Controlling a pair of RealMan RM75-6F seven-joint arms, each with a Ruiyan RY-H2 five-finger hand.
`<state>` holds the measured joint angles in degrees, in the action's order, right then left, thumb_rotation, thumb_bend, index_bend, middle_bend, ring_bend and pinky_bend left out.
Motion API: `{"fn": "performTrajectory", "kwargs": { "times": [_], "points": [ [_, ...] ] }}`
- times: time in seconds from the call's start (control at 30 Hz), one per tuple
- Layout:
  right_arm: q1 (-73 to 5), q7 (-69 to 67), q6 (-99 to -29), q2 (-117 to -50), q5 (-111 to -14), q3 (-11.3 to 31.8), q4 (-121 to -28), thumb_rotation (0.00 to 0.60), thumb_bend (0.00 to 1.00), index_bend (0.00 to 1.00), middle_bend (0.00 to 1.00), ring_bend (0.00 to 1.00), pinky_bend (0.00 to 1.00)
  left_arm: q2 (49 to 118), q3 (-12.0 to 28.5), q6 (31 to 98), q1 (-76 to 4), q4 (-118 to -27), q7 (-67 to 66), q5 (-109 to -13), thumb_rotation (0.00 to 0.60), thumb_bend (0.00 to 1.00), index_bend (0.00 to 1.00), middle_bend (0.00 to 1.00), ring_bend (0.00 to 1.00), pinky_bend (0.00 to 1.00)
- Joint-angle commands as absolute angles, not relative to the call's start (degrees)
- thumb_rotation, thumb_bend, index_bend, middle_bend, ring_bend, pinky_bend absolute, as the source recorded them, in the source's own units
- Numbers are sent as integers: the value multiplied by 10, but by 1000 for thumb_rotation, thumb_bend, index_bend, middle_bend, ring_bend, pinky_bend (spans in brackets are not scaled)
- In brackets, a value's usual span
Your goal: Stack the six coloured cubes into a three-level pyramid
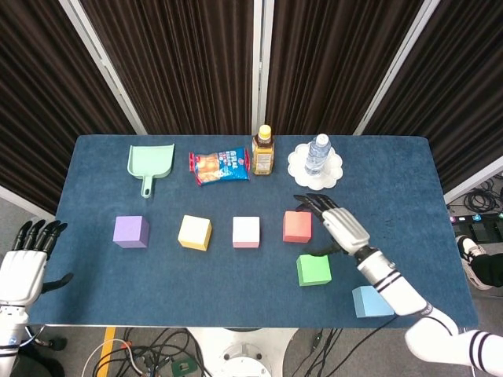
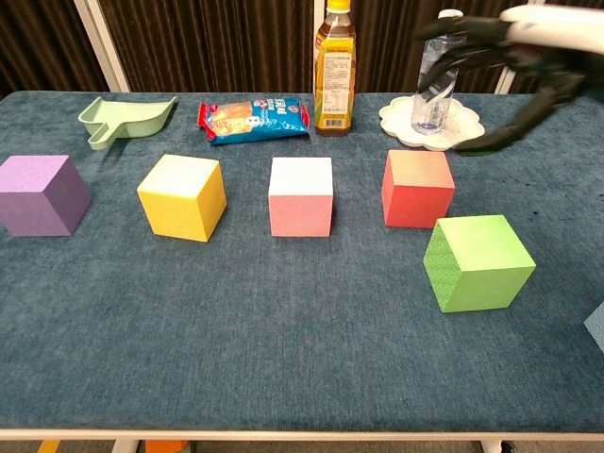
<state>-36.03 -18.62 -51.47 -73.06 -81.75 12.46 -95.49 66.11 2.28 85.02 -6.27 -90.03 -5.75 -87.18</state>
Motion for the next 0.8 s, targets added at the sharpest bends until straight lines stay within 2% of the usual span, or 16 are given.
{"fn": "performTrajectory", "kwargs": {
  "times": [0.03, 0.27, 0.67, 0.8],
  "points": [
    [-399, -172, -469, -779, -772, 140, -922, 600, 101, 0, 222, 0, 9, 658, 22, 845, -67, -902, -57, -875, 600, 0, 120, 101, 56, 34],
    [-455, -132, -421, -861, -720, 147, -858, 600, 101, 0, 176, 0, 9, 660, 22, 837, -72, -901, -53, -874, 600, 0, 120, 101, 56, 34],
    [-484, -101, -418, -959, -669, 146, -769, 600, 90, 0, 164, 0, 9, 667, 19, 830, -73, -885, -36, -868, 600, 0, 120, 101, 56, 34],
    [-489, -105, -424, -988, -669, 148, -742, 600, 90, 0, 199, 0, 9, 669, 19, 829, -74, -880, -31, -868, 600, 0, 120, 101, 56, 34]
  ]
}}
